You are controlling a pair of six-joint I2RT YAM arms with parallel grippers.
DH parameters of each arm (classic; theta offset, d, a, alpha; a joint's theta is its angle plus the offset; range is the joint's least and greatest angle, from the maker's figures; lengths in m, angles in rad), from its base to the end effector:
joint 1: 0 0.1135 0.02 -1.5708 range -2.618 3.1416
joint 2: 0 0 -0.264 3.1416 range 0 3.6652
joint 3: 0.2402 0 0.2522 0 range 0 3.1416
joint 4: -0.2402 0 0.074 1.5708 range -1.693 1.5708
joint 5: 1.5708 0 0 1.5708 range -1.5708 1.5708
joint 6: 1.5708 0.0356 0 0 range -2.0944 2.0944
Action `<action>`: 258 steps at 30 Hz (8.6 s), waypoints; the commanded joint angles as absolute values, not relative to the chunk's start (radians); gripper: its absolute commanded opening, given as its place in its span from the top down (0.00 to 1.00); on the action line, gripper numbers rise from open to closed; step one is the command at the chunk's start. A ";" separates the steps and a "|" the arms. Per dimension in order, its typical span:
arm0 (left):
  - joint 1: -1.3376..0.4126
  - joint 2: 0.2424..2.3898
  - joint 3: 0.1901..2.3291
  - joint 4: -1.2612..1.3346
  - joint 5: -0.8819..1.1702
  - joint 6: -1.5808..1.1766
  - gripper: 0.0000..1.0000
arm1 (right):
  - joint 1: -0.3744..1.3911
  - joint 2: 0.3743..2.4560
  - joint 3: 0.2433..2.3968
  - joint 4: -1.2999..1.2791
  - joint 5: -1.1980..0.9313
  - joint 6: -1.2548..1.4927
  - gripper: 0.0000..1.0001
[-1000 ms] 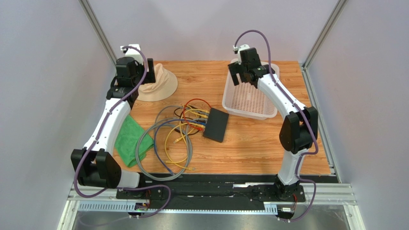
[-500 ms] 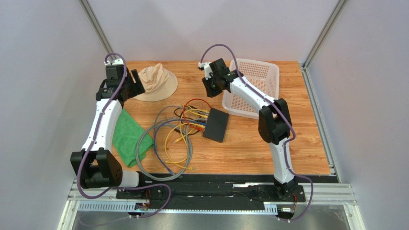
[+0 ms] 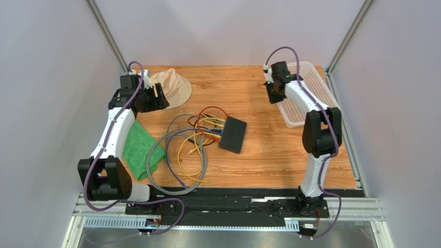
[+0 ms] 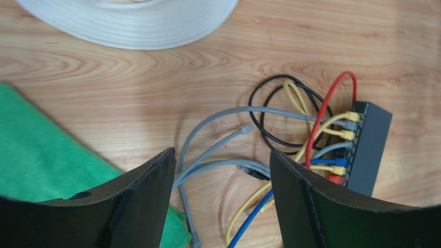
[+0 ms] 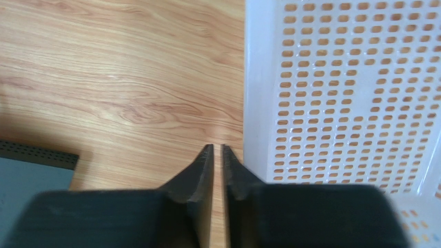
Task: Pull the plug from the switch port
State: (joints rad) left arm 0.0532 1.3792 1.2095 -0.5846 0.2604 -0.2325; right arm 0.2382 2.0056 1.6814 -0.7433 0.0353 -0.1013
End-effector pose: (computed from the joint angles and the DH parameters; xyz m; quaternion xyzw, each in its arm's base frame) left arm 0.3004 0.0068 0.3162 -0.0785 0.9081 -0.1539 0.3814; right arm 0.4234 0.1015 0.2358 -0.1593 0.9552 0.0000 0.2495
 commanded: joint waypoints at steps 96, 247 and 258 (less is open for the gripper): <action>-0.216 2.039 1.838 -0.500 0.890 -0.278 0.33 | 0.413 2.112 1.769 -1.052 -0.528 -0.390 1.00; -0.383 2.493 1.924 -0.574 1.276 -0.014 0.65 | 0.414 2.003 1.336 -0.552 -0.295 -0.100 1.00; -0.374 2.517 1.928 -0.535 1.293 -0.066 0.96 | 0.420 2.005 1.336 -0.552 -0.288 -0.104 1.00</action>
State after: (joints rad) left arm -0.3691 2.5061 1.9003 -0.5514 1.2331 -0.0616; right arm 0.4042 1.9560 1.3872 -0.5102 -0.3702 -0.0685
